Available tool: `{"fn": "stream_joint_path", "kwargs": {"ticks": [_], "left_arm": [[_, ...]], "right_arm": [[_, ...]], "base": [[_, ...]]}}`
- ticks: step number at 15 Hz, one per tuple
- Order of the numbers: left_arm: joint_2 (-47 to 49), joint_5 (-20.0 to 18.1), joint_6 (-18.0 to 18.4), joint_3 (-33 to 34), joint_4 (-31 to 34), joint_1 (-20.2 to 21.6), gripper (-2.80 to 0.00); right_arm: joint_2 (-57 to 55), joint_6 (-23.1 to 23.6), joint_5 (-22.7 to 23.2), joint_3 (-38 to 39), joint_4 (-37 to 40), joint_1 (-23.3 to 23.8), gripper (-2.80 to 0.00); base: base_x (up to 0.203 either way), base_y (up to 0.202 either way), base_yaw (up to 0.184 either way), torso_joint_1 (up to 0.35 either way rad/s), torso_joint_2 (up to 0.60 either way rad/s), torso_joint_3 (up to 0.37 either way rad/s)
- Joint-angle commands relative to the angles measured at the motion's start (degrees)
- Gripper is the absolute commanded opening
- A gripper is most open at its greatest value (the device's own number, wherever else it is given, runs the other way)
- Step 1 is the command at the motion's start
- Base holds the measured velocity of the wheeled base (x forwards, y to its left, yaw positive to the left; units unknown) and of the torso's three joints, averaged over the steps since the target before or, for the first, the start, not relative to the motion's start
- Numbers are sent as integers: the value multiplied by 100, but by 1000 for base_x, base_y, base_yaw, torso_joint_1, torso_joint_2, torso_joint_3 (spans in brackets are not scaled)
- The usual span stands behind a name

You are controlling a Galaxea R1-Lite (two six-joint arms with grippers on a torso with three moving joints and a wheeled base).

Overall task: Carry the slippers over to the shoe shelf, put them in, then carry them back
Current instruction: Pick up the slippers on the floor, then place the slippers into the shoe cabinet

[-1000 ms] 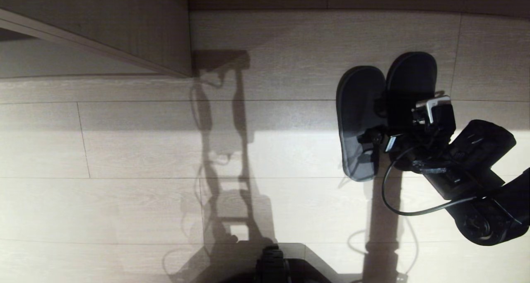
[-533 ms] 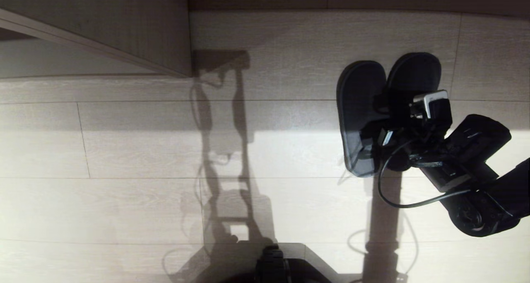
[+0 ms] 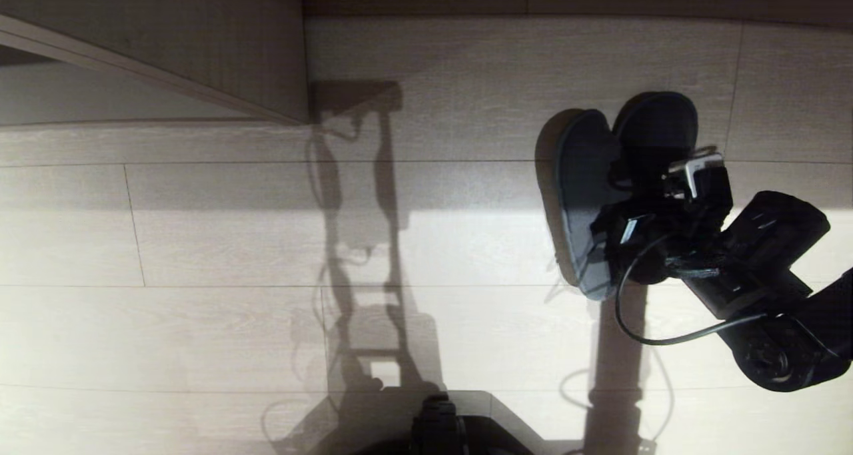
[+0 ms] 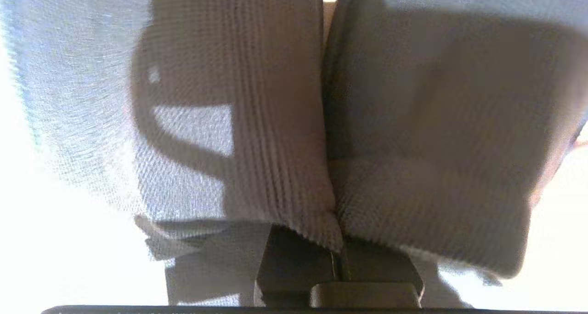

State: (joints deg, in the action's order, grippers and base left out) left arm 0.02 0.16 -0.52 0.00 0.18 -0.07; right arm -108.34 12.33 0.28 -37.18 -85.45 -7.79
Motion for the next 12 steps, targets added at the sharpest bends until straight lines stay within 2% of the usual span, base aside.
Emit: {"fn": "stream_joint_path", "kwargs": {"ticks": [1,5,12], "left_arm": [[-11,2,0,0,-1,-1,-280],[-5,2,-3,0,-1,5,-280],[-2,2,0,0,-1,7,-280]], "right_arm": [[528,17,0,190,22,-3,-280],[2102,23,-2,487,1151,-7,-280],[5604,16,4,752,4430,-42,-280]], "base": [[0,0,0,0,0,0],[0,0,0,0,0,0],[0,0,0,0,0,0]]}}
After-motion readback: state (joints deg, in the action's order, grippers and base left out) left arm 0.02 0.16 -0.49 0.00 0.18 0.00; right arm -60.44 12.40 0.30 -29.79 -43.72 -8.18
